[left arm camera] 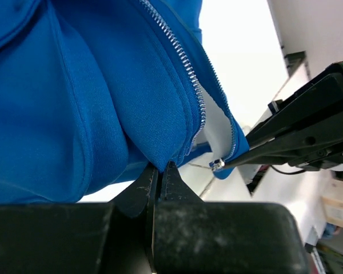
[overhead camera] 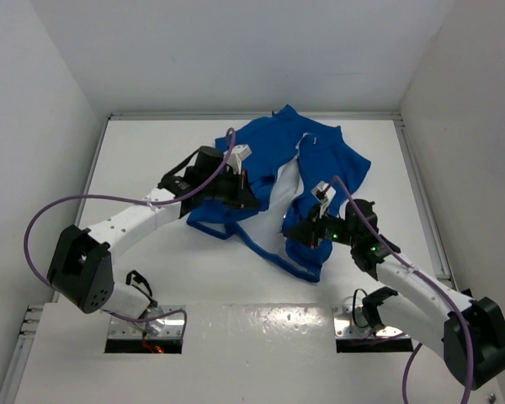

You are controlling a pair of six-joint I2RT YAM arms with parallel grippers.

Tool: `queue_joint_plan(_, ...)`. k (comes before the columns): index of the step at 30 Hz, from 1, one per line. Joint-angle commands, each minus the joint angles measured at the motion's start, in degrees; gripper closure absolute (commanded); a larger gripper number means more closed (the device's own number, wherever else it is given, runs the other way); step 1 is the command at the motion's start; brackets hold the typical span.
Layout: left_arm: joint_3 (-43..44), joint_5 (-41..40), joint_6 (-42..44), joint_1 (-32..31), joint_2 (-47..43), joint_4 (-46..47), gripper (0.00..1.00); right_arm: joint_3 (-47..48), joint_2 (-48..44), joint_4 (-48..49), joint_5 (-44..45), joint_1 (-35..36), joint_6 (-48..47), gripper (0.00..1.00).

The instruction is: Zip up the jacket

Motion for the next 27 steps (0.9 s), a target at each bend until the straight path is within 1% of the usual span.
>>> queue_joint_plan(1,-3.07,4.29,-4.84,0.30,-2.95,10.47,1.00,2.94,0.84,7.38,-1.05,0.89,-1.44,1.00)
queue_joint_plan(7,-8.44,6.22,-6.86,-0.32,-5.07,19.71,1.00,3.56,1.46,9.22,-3.52,1.15,1.02,1.00)
queue_joint_plan(9,-10.37,6.83,-7.39,-0.32,-7.61,22.61,1.00,3.82,1.46,9.49,-3.61,1.24,1.82,1.00)
queue_joint_plan(10,-12.82,6.84,-7.39,-0.84,-8.58,26.28,1.00,3.82,1.46,9.49,-3.69,1.15,1.90,1.00)
queue_joint_plan(12,-15.64,6.84,-8.44,-0.84,-10.86,30.52,1.00,4.17,1.11,9.66,-3.69,1.24,2.95,1.00)
queue_joint_plan(13,-17.92,5.10,-8.44,-0.84,-13.22,33.50,1.00,4.61,1.72,9.84,-3.61,1.24,3.57,1.00)
queue_joint_plan(18,-19.44,1.92,-6.43,-3.13,-16.05,34.14,1.00,5.49,2.07,10.45,-3.52,0.98,6.03,1.00)
queue_joint_plan(20,-19.44,-0.19,-5.81,-3.75,-16.67,33.01,1.00,6.28,2.25,10.63,-3.69,0.98,6.65,1.00)
queue_joint_plan(25,-18.91,-3.97,-2.56,-5.59,-16.67,30.89,1.00,7.42,2.34,10.98,-5.36,0.89,7.88,1.00)
queue_joint_plan(27,-18.91,-4.50,-2.55,-6.21,-16.67,30.89,1.00,7.77,2.25,11.25,-6.32,1.07,8.32,1.00)
